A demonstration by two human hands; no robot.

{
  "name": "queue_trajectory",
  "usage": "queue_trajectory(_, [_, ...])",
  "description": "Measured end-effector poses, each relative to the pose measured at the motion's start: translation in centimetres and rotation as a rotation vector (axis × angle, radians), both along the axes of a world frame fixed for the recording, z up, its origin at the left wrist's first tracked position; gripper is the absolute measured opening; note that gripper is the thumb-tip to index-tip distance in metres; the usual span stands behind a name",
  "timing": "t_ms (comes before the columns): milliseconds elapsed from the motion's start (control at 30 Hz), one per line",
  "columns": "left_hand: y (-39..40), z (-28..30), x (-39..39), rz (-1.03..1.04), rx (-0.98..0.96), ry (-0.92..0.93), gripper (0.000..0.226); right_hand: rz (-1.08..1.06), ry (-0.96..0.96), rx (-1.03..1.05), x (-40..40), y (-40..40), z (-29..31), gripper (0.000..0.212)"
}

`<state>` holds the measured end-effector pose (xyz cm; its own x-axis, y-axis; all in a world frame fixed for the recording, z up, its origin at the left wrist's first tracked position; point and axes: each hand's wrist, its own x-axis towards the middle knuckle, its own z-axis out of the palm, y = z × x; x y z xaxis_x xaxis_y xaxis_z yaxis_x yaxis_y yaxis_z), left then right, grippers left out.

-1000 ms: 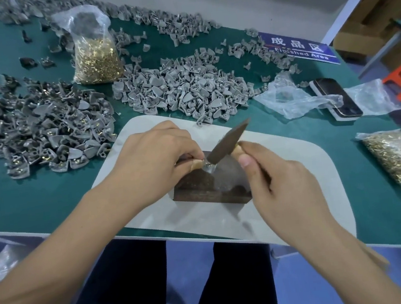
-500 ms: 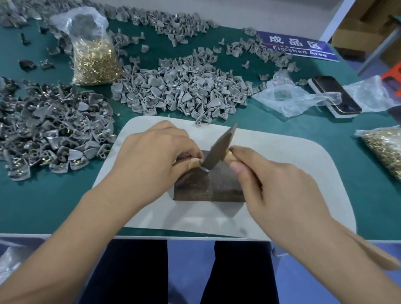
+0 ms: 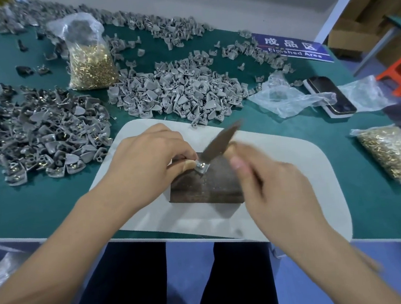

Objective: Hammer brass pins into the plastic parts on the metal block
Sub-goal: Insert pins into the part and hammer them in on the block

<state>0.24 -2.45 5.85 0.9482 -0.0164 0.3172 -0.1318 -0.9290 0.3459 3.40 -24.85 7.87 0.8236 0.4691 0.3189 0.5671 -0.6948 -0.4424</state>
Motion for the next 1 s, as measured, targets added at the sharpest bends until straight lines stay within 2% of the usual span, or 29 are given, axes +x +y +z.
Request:
queue_trajectory(67, [0.0,0.1,0.0,0.003,0.003,-0.006,0.006,0.025,0.019,-0.130,0.0,0.0,0.0,0.034])
queue_trajectory(233, [-0.3,0.1,-0.5,0.004,-0.006,-0.011,0.011,-0.086,0.095,0.012,0.9,-0.7,0.1,0.031])
queue_trajectory(367, [-0.4,0.2,-0.5,0.007,-0.006,0.000,0.010,-0.265,0.088,0.030,3.1,-1.6,-1.0,0.025])
queue_trajectory(500, [-0.5,0.0,-0.6,0.006,-0.024,0.006,0.013,-0.461,0.106,-0.101,6.2,-3.4,-3.1,0.029])
queue_trajectory(567, [-0.6,-0.1,-0.8,0.013,-0.039,0.008,0.016,-0.472,0.124,-0.185,6.5,-3.9,-4.0,0.029])
queue_trajectory(667, [-0.8,-0.4,-0.9,0.039,-0.069,-0.007,0.017,-0.473,0.050,-0.273,5.6,-3.0,-4.4,0.031])
queue_trajectory(733, [-0.9,-0.7,-1.0,0.046,-0.119,-0.024,0.014,-0.396,-0.035,-0.128,4.9,-1.8,-3.5,0.030])
queue_trajectory(800, [-1.1,-1.0,-1.3,0.052,-0.211,-0.065,0.008,-0.172,-0.067,0.099,3.9,-0.4,-2.3,0.025])
queue_trajectory(900, [-0.9,-1.5,-2.2,0.067,-0.337,-0.183,0.004,0.119,0.119,0.313,1.9,2.4,-0.6,0.020])
queue_trajectory(967, [-0.4,-1.7,-3.0,0.092,-0.419,-0.223,0.006,0.205,0.237,0.375,1.3,4.1,-0.2,0.013])
queue_trajectory(1000, [-0.1,-1.7,-3.4,0.105,-0.455,-0.239,0.006,0.227,0.271,0.389,1.2,5.0,-0.2,0.016])
